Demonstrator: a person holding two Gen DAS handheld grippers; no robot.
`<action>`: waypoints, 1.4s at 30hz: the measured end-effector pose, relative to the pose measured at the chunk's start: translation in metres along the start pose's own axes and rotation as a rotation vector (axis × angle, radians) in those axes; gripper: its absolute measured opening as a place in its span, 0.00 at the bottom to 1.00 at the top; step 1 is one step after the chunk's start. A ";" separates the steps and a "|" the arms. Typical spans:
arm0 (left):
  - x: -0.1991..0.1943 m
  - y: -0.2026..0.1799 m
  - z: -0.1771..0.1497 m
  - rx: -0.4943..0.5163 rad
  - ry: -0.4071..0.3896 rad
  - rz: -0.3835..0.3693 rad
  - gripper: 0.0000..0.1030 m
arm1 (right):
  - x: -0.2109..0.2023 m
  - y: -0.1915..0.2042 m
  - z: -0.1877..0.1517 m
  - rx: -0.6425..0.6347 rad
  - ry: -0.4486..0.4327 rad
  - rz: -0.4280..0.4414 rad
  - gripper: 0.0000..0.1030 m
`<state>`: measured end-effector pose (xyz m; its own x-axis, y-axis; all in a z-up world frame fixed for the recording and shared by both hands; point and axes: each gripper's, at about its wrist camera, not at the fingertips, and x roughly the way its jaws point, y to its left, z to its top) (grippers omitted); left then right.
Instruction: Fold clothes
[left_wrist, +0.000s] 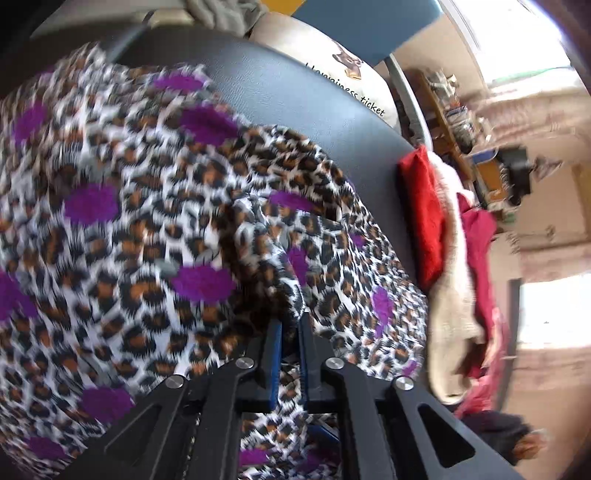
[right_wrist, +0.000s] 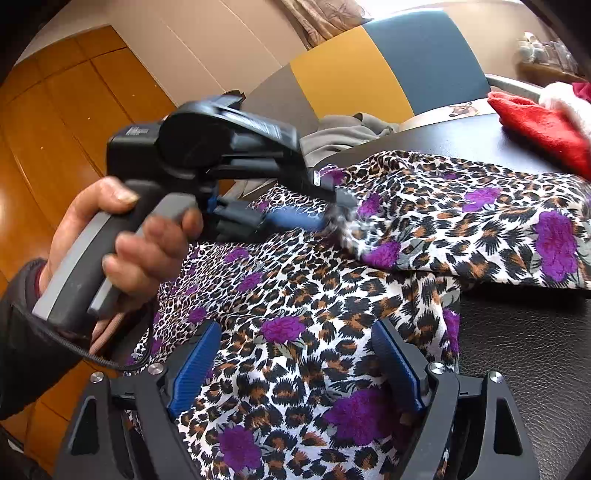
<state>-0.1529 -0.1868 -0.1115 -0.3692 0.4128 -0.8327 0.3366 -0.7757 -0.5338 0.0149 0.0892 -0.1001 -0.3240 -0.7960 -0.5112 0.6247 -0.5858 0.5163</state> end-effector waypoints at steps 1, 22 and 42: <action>-0.004 -0.007 0.004 0.015 -0.013 -0.007 0.06 | 0.000 0.000 0.000 0.000 0.000 0.002 0.84; -0.245 0.076 -0.016 0.000 -0.597 -0.111 0.05 | 0.004 0.005 -0.001 -0.011 0.006 -0.013 0.85; -0.178 0.251 -0.087 -0.102 -0.440 0.087 0.27 | 0.018 -0.068 0.110 0.194 -0.025 -0.241 0.84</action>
